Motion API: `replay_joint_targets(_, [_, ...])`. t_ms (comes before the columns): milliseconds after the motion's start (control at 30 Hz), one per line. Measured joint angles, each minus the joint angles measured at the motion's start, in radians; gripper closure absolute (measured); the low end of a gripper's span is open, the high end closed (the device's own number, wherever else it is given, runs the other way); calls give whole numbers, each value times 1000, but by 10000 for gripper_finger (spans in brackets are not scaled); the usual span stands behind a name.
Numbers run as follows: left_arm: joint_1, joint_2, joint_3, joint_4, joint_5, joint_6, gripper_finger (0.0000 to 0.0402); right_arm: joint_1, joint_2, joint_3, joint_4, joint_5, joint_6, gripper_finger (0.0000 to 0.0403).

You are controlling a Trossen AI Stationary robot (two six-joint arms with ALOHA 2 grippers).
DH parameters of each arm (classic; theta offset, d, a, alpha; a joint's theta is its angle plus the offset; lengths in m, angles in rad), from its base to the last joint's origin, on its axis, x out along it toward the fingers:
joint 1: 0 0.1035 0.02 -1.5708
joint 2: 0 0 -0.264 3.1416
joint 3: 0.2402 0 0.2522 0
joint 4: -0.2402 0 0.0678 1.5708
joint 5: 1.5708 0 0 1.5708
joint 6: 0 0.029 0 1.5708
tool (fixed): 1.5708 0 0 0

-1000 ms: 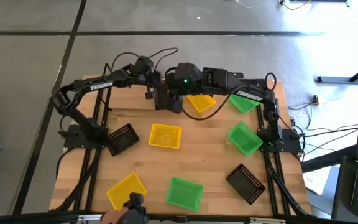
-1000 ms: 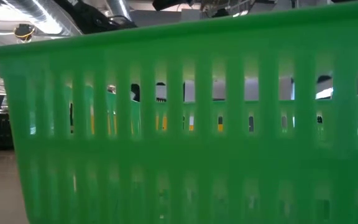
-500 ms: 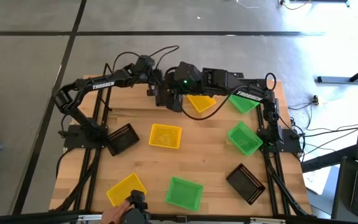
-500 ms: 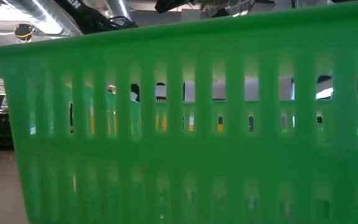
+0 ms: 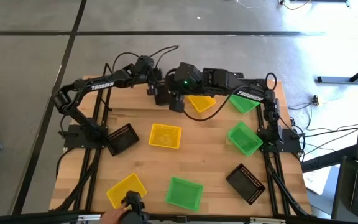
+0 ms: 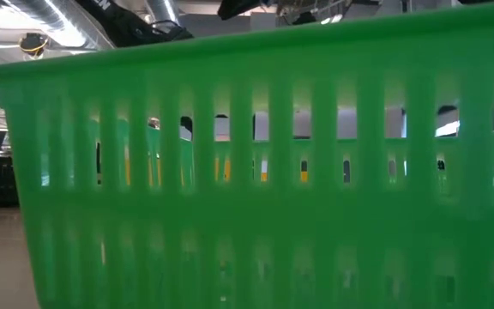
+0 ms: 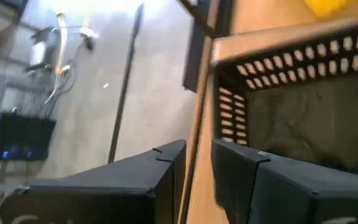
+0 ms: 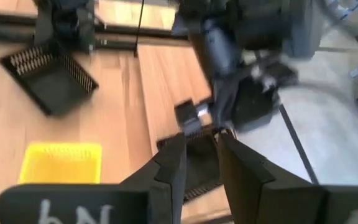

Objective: Stack baskets on shelf by color
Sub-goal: Put the top right black basket on the shelf

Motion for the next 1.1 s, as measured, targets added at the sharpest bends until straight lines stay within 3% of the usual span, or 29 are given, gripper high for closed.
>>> replay_joint_targets(133, [-24,-93,1,-37,4,-58,332,-15,-44,1,-99,-2,-7,313])
replay_joint_targets(300, [-41,-213,3,-294,100,-194,331,-41,-86,0,-183,1,13,313])
replay_joint_targets(467, [-49,-235,1,-480,160,-303,331,-51,-116,1,-178,0,13,313])
replay_joint_targets(800, [-44,-70,-24,-466,145,-379,331,-56,-115,0,-173,1,40,313])
replay_joint_targets(1100, [-43,19,-24,-279,115,-362,331,-57,-115,0,-175,16,37,313])
